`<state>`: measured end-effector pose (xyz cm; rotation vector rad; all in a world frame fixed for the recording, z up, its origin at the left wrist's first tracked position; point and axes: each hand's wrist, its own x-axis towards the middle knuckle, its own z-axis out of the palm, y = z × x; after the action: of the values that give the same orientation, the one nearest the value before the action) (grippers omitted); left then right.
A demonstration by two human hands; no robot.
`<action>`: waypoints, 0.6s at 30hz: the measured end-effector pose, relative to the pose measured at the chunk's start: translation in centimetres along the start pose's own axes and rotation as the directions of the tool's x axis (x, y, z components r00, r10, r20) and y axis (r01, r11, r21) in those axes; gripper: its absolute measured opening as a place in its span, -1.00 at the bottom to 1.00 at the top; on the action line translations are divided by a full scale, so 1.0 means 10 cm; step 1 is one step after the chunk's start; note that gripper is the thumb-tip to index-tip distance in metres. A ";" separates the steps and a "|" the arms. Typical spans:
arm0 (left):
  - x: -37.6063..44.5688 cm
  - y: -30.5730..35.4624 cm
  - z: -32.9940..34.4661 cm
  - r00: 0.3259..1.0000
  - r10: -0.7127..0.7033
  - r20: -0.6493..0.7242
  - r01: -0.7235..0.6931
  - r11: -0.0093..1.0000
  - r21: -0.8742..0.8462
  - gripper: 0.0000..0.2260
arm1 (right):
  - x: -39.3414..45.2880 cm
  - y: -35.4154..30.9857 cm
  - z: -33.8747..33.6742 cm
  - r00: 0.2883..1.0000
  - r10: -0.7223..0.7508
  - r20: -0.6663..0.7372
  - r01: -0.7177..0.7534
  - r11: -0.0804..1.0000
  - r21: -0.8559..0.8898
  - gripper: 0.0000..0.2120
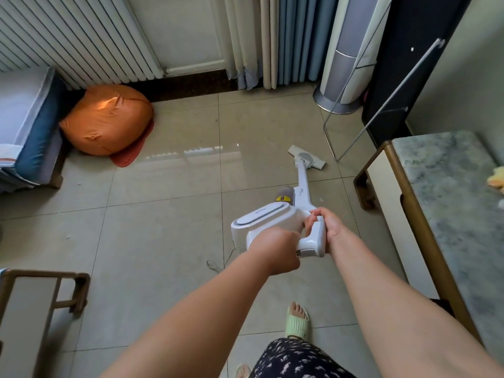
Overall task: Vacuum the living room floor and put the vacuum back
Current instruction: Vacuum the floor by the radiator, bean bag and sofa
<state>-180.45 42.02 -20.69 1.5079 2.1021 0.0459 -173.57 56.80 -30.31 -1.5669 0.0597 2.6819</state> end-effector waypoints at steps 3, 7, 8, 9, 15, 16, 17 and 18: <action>-0.30 0.00 0.06 1.000 0.009 0.010 -0.009 1.000 0.022 -0.93 | -0.08 0.29 -0.09 1.000 -0.012 0.004 0.012 1.000 0.024 -0.84; -0.67 -0.01 0.22 1.000 0.016 0.014 -0.016 1.000 0.024 -0.95 | -0.18 0.67 -0.25 1.000 -0.031 0.004 0.031 0.999 0.033 -0.85; -0.80 -0.01 0.27 1.000 0.020 0.016 -0.021 1.000 0.021 -0.95 | -0.22 0.79 -0.30 1.000 -0.030 0.000 0.030 0.999 0.026 -0.85; -0.88 0.00 0.30 1.000 0.023 0.016 -0.024 1.000 0.017 -0.95 | -0.23 0.86 -0.34 1.000 -0.026 0.007 0.026 0.999 0.024 -0.85; -1.56 -0.06 0.53 0.999 0.033 0.042 -0.036 0.998 0.057 -0.93 | -0.42 1.59 -0.52 0.999 -0.048 0.005 0.048 0.999 0.018 -0.86; -1.74 -0.08 0.56 0.998 0.033 0.050 -0.036 0.997 0.065 -0.93 | -0.48 1.77 -0.54 0.999 -0.052 0.004 0.052 0.999 0.002 -0.86; -1.77 -0.10 0.58 0.998 0.034 0.054 -0.038 0.997 0.066 -0.93 | -0.49 1.83 -0.55 0.999 -0.053 0.010 0.053 0.999 0.002 -0.86; -1.86 -0.13 0.61 0.998 0.036 0.055 -0.040 0.997 0.072 -0.92 | -0.50 1.92 -0.58 0.999 -0.050 0.015 0.049 0.999 0.014 -0.86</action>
<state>-174.67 23.39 -18.75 1.5742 2.0528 -0.0580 -167.02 37.23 -28.48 -1.5234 0.0377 2.6498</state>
